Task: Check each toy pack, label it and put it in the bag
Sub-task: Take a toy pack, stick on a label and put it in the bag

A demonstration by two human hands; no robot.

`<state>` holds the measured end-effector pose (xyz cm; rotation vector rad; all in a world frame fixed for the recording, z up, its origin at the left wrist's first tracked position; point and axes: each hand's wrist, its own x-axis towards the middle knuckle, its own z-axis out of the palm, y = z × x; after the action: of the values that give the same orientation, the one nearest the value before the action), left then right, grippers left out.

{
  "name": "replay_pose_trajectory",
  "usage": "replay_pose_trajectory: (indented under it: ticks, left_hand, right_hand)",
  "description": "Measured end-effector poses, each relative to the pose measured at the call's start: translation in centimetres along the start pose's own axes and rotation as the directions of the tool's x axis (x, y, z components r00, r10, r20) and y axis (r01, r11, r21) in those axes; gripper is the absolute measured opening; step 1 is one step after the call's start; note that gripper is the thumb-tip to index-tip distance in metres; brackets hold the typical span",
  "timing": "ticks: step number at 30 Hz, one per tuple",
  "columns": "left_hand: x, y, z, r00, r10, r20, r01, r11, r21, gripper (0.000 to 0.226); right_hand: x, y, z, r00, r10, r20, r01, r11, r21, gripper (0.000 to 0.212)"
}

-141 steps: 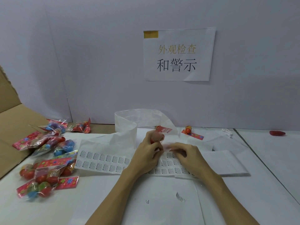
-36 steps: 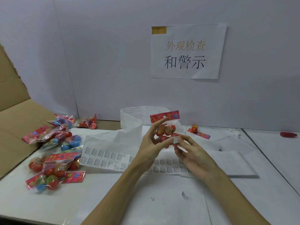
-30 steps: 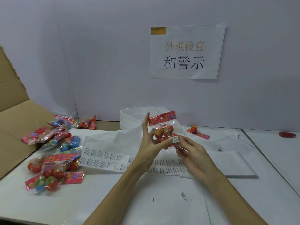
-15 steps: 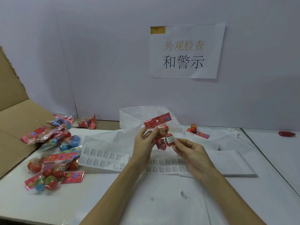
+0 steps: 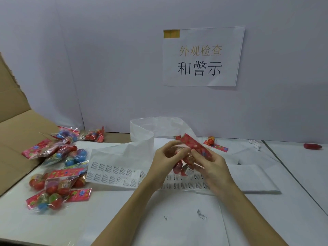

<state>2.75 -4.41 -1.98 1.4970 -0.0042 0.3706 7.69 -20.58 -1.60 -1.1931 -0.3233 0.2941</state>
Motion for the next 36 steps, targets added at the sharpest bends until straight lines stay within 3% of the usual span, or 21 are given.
replay_pose_trajectory:
  ticks: [2, 5, 8, 13, 19, 22, 24, 27, 29, 32, 36]
  left_hand:
    - [0.0, 0.0, 0.0, 1.000, -0.018, 0.016, 0.019, 1.000, -0.020, 0.050]
    - [0.1, -0.1, -0.2, 0.998, -0.021, 0.052, 0.024, 0.998, -0.061, 0.031]
    - [0.1, -0.2, -0.4, 0.999, -0.040, 0.001, 0.040, 0.994, -0.098, 0.026]
    - [-0.1, -0.1, -0.5, 0.999, -0.024, 0.023, 0.023, 0.999, 0.038, 0.024]
    - [0.1, 0.2, -0.5, 0.999, -0.019, -0.031, 0.020, 0.999, 0.040, 0.020]
    - [0.2, 0.0, -0.6, 0.996, -0.035, -0.085, 0.038, 0.999, 0.033, 0.022]
    - [0.2, -0.3, -0.5, 0.987, -0.051, -0.151, 0.053, 0.999, 0.004, 0.024]
    - [0.4, -0.5, -1.0, 0.954, -0.076, -0.291, 0.060, 0.996, -0.065, 0.022]
    - [0.6, -0.5, -1.3, 0.942, -0.108, -0.319, 0.059, 0.985, -0.162, 0.022]
    - [0.6, -0.4, -0.9, 0.952, -0.137, -0.274, 0.065, 0.964, -0.258, 0.025]
    - [0.5, -0.6, -0.1, 0.974, -0.129, -0.185, 0.073, 0.957, -0.281, 0.029]
  right_hand:
    - [0.4, 0.1, -0.6, 0.996, 0.032, -0.083, -0.021, 0.992, 0.128, 0.030]
    - [1.0, -0.3, -1.7, 0.990, 0.084, -0.113, -0.053, 0.966, 0.253, 0.021]
    - [1.1, -0.5, -2.0, 0.992, 0.062, -0.106, -0.049, 0.991, 0.123, 0.024]
    - [0.7, -0.8, -1.3, 0.981, -0.006, -0.195, -0.014, 0.994, -0.105, 0.033]
    - [0.9, -1.0, -1.9, 0.959, 0.016, -0.281, -0.020, 1.000, -0.012, 0.031]
    - [1.0, -0.6, -2.0, 0.953, -0.073, -0.295, 0.037, 0.992, -0.124, 0.022]
    - [0.9, -0.4, -1.8, 0.932, -0.218, -0.289, 0.154, 0.962, -0.227, 0.018]
    - [1.2, -0.1, -1.9, 0.891, -0.388, -0.238, 0.262, 0.865, -0.429, 0.031]
    - [1.2, 0.3, -1.8, 0.942, -0.264, -0.209, 0.172, 0.912, -0.373, 0.043]
    - [0.9, 0.8, -1.0, 0.999, -0.015, -0.033, 0.005, 0.962, -0.274, 0.051]
    - [0.7, 1.0, -0.2, 0.997, 0.002, 0.081, 0.011, 0.987, -0.160, 0.038]
